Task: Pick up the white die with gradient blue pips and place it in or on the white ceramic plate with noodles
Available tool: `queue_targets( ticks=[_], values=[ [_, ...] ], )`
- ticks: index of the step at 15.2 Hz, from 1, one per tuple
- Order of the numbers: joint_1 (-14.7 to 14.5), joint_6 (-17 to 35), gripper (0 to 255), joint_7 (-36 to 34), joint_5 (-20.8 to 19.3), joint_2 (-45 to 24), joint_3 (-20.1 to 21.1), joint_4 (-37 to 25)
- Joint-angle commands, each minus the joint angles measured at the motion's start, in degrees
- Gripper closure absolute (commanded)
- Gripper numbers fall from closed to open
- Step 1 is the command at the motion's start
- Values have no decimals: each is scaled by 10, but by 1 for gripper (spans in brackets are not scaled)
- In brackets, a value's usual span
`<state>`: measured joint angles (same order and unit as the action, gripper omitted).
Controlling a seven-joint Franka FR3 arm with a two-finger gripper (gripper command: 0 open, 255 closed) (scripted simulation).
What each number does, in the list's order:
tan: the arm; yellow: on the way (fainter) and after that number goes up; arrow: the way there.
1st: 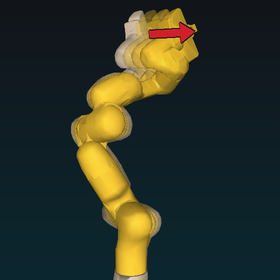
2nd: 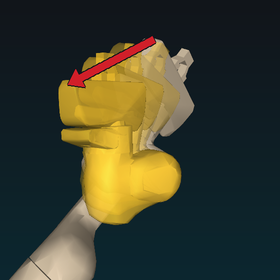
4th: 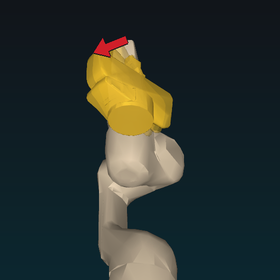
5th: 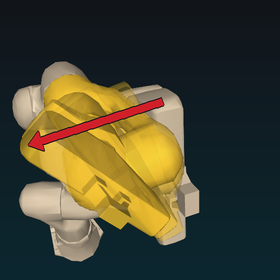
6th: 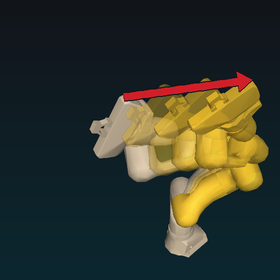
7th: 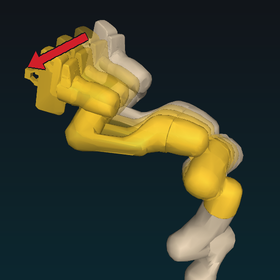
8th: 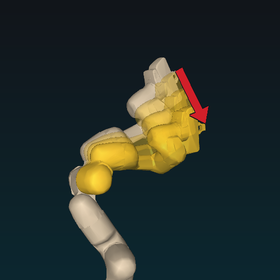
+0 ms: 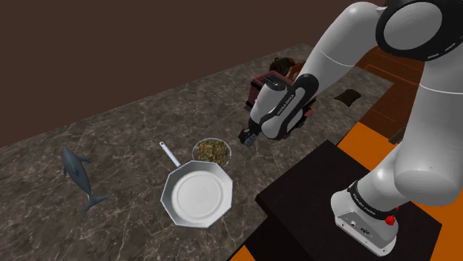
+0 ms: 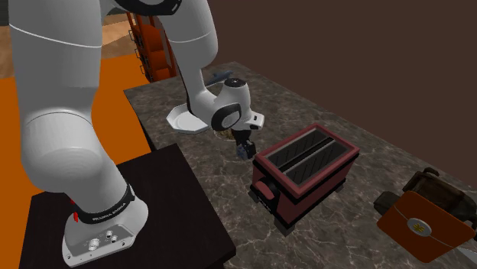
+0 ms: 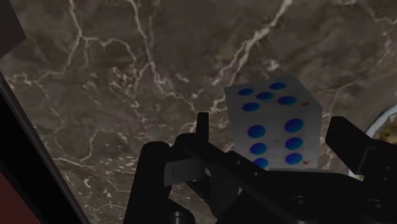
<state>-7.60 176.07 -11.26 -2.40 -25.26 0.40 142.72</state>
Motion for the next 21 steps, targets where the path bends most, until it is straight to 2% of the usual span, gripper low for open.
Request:
queue_targets(
  ticks=[1,7,8,17,21],
  values=[
    [-3,5,0,-2,0,-10,-1,-5],
    [-3,4,0,-2,0,-10,-1,-5],
    [-3,4,255,-2,0,-10,-1,-5],
    [-3,4,255,-2,0,-10,-1,-5],
    [0,-22,255,-1,1,28,2,5]
  ],
)
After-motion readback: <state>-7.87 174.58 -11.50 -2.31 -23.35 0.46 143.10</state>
